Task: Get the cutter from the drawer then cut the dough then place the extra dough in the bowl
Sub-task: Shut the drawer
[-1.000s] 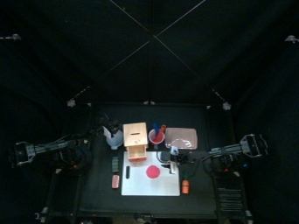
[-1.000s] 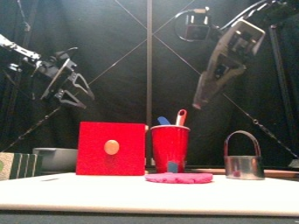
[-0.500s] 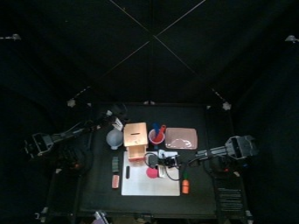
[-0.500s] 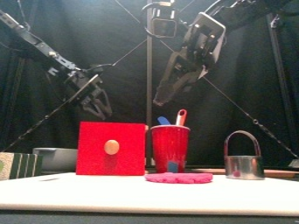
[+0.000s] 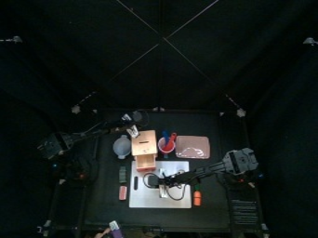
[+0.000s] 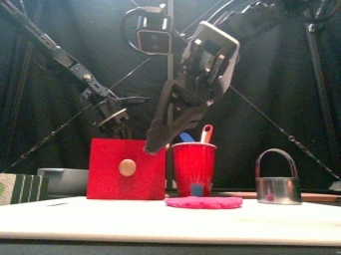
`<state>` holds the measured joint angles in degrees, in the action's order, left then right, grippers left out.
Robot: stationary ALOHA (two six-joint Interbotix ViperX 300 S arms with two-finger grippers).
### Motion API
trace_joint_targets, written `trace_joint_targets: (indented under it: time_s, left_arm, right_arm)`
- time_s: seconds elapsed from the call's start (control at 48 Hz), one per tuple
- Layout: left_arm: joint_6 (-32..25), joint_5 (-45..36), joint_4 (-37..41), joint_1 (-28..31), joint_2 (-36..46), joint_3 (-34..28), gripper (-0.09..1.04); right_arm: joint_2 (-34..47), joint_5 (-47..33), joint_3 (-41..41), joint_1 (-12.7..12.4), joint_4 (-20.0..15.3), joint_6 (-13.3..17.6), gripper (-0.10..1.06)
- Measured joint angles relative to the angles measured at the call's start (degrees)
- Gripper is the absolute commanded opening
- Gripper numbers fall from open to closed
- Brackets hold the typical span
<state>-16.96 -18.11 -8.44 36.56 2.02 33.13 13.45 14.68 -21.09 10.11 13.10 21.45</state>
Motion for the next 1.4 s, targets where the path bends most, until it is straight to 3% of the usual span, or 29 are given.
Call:
trace_joint_targets:
  time_s: [0.208, 0.562, 0.979, 1.396]
  left_arm:
    - [-1.8, -1.8, 1.1, -0.5, -3.7, -4.8, 0.57]
    - [-6.5, -8.0, 1.1, -2.9, -10.1, -10.7, 0.57]
    - [-6.9, -8.5, 1.1, -2.9, -10.9, -11.3, 0.57]
    - [-7.0, -7.8, 1.6, -3.4, -12.7, -13.2, 0.57]
  right_arm:
    - [5.4, 1.9, 5.9, -0.2, 0.0, -0.4, 0.31]
    - [9.0, 4.8, 10.5, -1.4, 3.1, -0.4, 0.31]
    - [9.3, 6.7, 11.1, -5.6, 8.3, -0.3, 0.31]
    - [11.2, 6.6, 13.6, -7.4, 10.9, -0.1, 0.31]
